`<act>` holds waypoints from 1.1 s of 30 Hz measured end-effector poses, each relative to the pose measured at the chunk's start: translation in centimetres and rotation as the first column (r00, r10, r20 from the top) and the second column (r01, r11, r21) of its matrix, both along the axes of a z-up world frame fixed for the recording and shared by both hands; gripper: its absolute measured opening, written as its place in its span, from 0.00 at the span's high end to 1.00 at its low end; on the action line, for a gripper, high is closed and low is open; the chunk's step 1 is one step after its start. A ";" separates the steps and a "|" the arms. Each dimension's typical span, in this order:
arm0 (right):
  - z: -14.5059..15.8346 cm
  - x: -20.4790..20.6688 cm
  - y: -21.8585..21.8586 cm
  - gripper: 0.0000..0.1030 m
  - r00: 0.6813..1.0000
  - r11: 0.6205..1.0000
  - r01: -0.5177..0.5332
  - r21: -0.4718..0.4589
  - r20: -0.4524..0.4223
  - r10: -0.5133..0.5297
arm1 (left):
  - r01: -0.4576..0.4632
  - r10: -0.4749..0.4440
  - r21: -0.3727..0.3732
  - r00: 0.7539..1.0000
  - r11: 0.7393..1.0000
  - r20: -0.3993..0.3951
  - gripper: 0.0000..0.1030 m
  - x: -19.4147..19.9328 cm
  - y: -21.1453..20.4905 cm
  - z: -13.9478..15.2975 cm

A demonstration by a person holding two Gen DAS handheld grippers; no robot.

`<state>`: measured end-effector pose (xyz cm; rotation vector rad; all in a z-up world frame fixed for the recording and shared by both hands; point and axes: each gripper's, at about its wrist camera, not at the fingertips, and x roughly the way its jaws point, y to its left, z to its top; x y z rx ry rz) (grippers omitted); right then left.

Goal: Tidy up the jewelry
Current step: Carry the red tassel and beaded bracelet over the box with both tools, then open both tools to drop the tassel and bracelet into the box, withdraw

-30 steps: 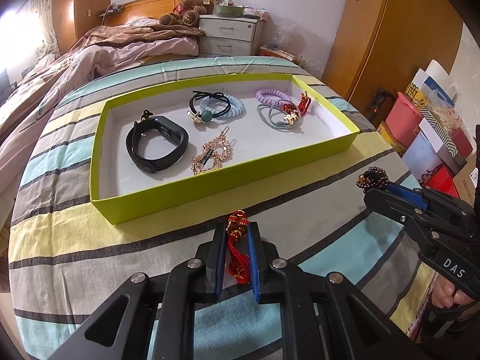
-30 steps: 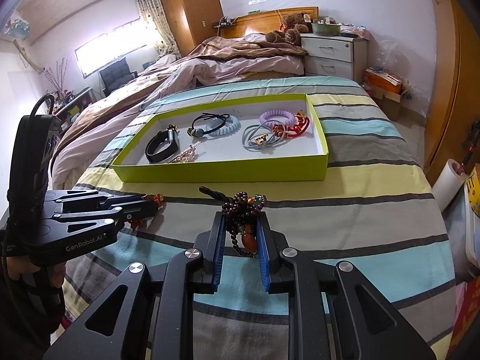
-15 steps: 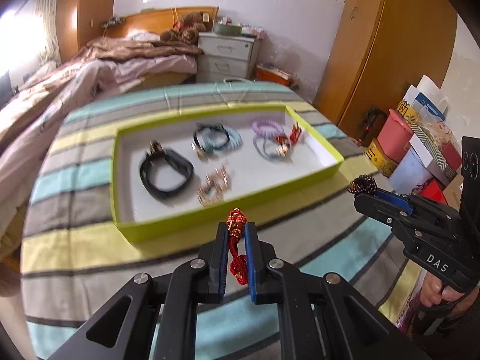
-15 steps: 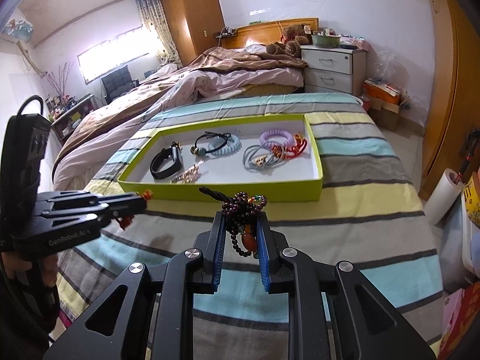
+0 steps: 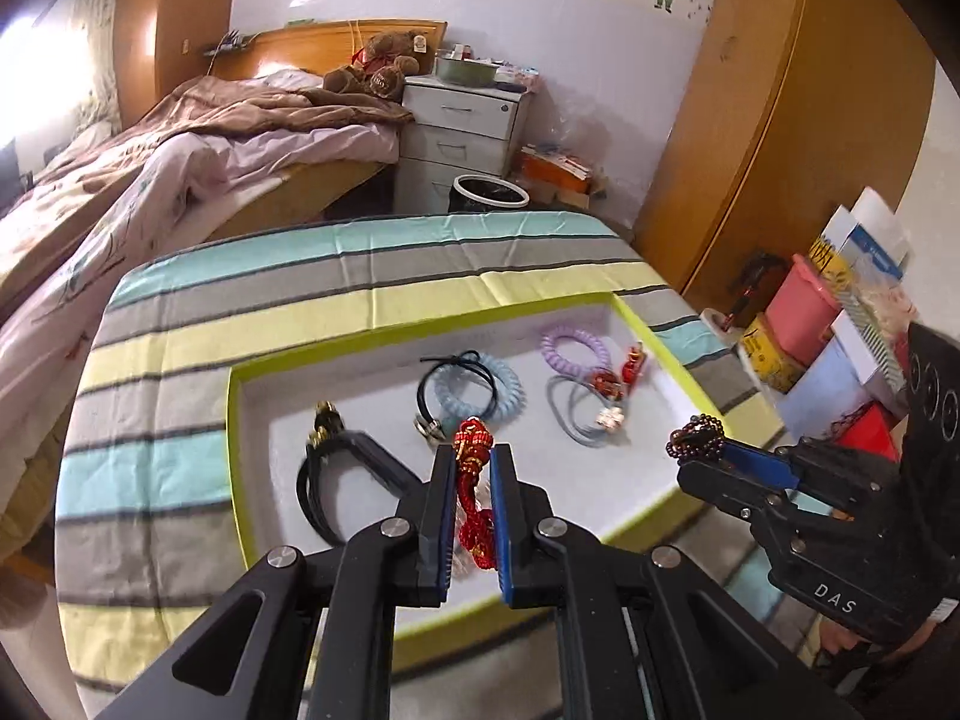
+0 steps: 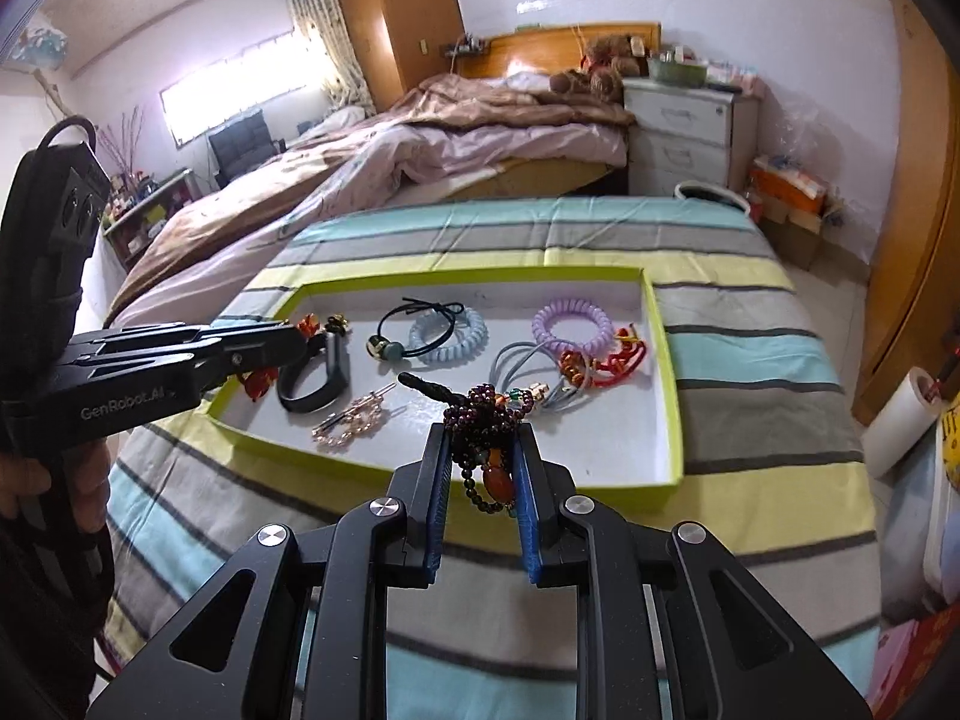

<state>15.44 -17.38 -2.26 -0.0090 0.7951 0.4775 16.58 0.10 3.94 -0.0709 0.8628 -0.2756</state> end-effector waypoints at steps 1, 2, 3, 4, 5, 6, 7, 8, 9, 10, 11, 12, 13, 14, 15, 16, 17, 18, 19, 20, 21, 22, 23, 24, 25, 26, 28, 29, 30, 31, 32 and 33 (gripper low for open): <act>-0.2 0.4 0.2 0.80 1.000 1.000 -0.006 -0.002 -0.007 0.006 | 0.003 -0.003 -0.001 1.000 1.000 -0.005 0.90 0.4 -0.1 -0.3; -0.4 0.8 0.4 0.80 1.000 1.000 -0.010 -0.005 -0.017 0.010 | 0.006 -0.006 -0.008 1.000 1.000 -0.019 0.90 0.8 -0.1 -0.6; -0.6 1.2 0.6 0.80 1.000 1.000 -0.014 -0.012 -0.026 0.013 | 0.006 -0.007 -0.016 0.999 1.000 -0.033 0.90 1.3 0.0 -1.1; -0.9 1.5 0.9 0.80 0.999 1.000 -0.021 -0.018 -0.031 0.020 | -0.001 0.001 -0.014 0.999 1.000 -0.041 0.90 1.5 0.0 -1.4; -1.1 1.8 1.0 0.80 0.999 0.999 -0.027 -0.024 -0.039 0.026 | -0.008 0.008 0.000 0.999 1.000 -0.051 0.90 1.9 0.0 -1.8; -1.3 2.1 1.1 0.80 0.998 0.999 -0.028 -0.028 -0.048 0.027 | -0.007 0.007 0.005 0.999 1.000 -0.050 0.90 1.9 -0.1 -2.1; -1.5 2.4 1.3 0.80 0.998 0.999 -0.029 -0.034 -0.054 0.027 | -0.007 0.007 0.002 0.998 1.000 -0.055 0.90 2.0 -0.1 -2.3; -1.8 2.7 1.4 0.80 0.998 0.999 -0.031 -0.041 -0.064 0.028 | -0.005 0.005 -0.004 0.998 1.000 -0.064 0.90 2.2 -0.1 -2.6; -2.1 3.0 1.5 0.80 0.997 0.998 -0.030 -0.047 -0.074 0.026 | -0.004 0.004 -0.004 0.998 1.000 -0.069 0.90 2.3 -0.2 -2.9; -2.3 3.1 1.6 0.80 0.997 0.998 -0.033 -0.052 -0.078 0.029 | -0.006 0.006 -0.002 0.997 1.000 -0.076 0.90 2.4 -0.1 -3.2; -2.4 3.2 1.7 0.80 0.996 0.998 -0.037 -0.059 -0.083 0.032 | -0.011 0.011 0.000 0.996 1.000 -0.087 0.90 2.6 0.0 -3.5; -2.6 3.4 1.9 0.80 0.995 0.997 -0.039 -0.068 -0.090 0.033 | -0.013 0.013 0.000 0.996 1.000 -0.091 0.90 2.7 0.0 -3.7; -2.8 3.5 2.0 0.80 0.995 0.996 -0.042 -0.077 -0.094 0.035 | -0.014 0.013 -0.004 0.996 1.000 -0.094 0.90 2.7 0.1 -3.9; -3.0 3.6 2.1 0.80 0.994 0.995 -0.046 -0.086 -0.101 0.037 | -0.012 0.010 -0.015 0.995 1.000 -0.099 0.90 2.8 0.2 -4.0; -3.1 3.7 2.1 0.80 0.994 0.995 -0.046 -0.092 -0.104 0.036 | -0.010 0.008 -0.019 0.995 1.000 -0.102 0.89 2.9 0.3 -4.2; -3.2 3.8 2.2 0.80 0.994 0.994 -0.046 -0.099 -0.102 0.035 | -0.008 0.006 -0.021 0.995 1.000 -0.103 0.89 2.9 0.3 -4.3; -3.2 3.9 2.2 0.80 0.994 0.993 -0.046 -0.106 -0.104 0.035 | -0.008 0.005 -0.022 0.994 1.000 -0.107 0.89 3.0 0.3 -4.3; -3.2 3.9 2.2 0.80 0.994 0.993 -0.045 -0.108 -0.108 0.034 | -0.008 0.006 -0.022 0.994 1.000 -0.109 0.89 3.0 0.2 -4.4; -3.3 4.0 2.2 0.80 0.993 0.993 -0.046 -0.111 -0.111 0.033 | -0.009 0.006 -0.023 0.994 1.000 -0.111 0.89 3.1 0.2 -4.5; -3.3 4.1 2.2 0.80 0.993 0.992 -0.047 -0.117 -0.113 0.033 | -0.010 0.007 -0.023 0.993 1.000 -0.114 0.89 3.1 0.1 -4.6; -3.3 4.1 2.3 0.79 0.993 0.991 -0.046 -0.122 -0.113 0.033 | -0.007 0.004 -0.022 0.994 1.000 -0.113 0.89 3.1 0.0 -4.6; -3.3 4.1 2.3 0.79 0.993 0.991 -0.049 -0.123 -0.114 0.034 | -0.003 0.001 -0.023 0.994 1.000 -0.113 0.89 3.1 0.0 -4.7; -3.3 4.1 2.3 0.79 0.993 0.991 -0.052 -0.125 -0.115 0.037 | -0.003 0.000 -0.024 0.993 1.000 -0.117 0.89 3.2 0.0 -4.7; -3.3 4.1 2.3 0.79 0.993 0.991 -0.052 -0.126 -0.115 0.038 | -0.004 0.001 -0.028 0.993 1.000 -0.121 0.89 3.3 0.1 -4.8; -3.3 4.2 2.3 0.78 0.992 0.991 -0.051 -0.126 -0.117 0.036 | -0.006 0.002 -0.031 0.993 0.999 -0.121 0.89 3.3 0.1 -4.8; -3.3 4.2 2.3 0.78 0.992 0.991 -0.050 -0.126 -0.119 0.035 | -0.006 0.002 -0.030 0.992 1.000 -0.123 0.89 3.3 0.0 -4.8; -3.3 4.3 2.3 0.77 0.992 0.991 -0.047 -0.124 -0.122 0.031 | 0.000 -0.002 -0.022 0.993 1.000 -0.120 0.89 3.2 -0.1 -4.7; -3.3 4.3 2.3 0.76 0.992 0.991 -0.045 -0.123 -0.124 0.030 | 0.004 -0.007 -0.022 0.993 1.000 -0.119 0.89 3.2 -0.2 -4.7; -3.3 4.4 2.3 0.75 0.992 0.992 -0.044 -0.121 -0.126 0.028 | 0.006 -0.009 -0.024 0.993 1.000 -0.121 0.89 3.2 -0.2 -4.7; -3.3 4.4 2.2 0.72 0.991 0.992 -0.041 -0.120 -0.128 0.026 | 0.004 -0.006 -0.022 0.993 1.000 -0.122 0.89 3.3 -0.3 -4.7; -3.3 4.5 2.1 0.70 0.991 0.992 -0.039 -0.118 -0.129 0.024 | 0.001 -0.003 -0.015 0.993 1.000 -0.122 0.89 3.2 -0.4 -4.7; -3.3 4.5 2.1 0.67 0.991 0.993 -0.038 -0.115 -0.130 0.023 | 0.003 -0.004 -0.011 0.993 1.000 -0.119 0.89 3.2 -0.4 -4.7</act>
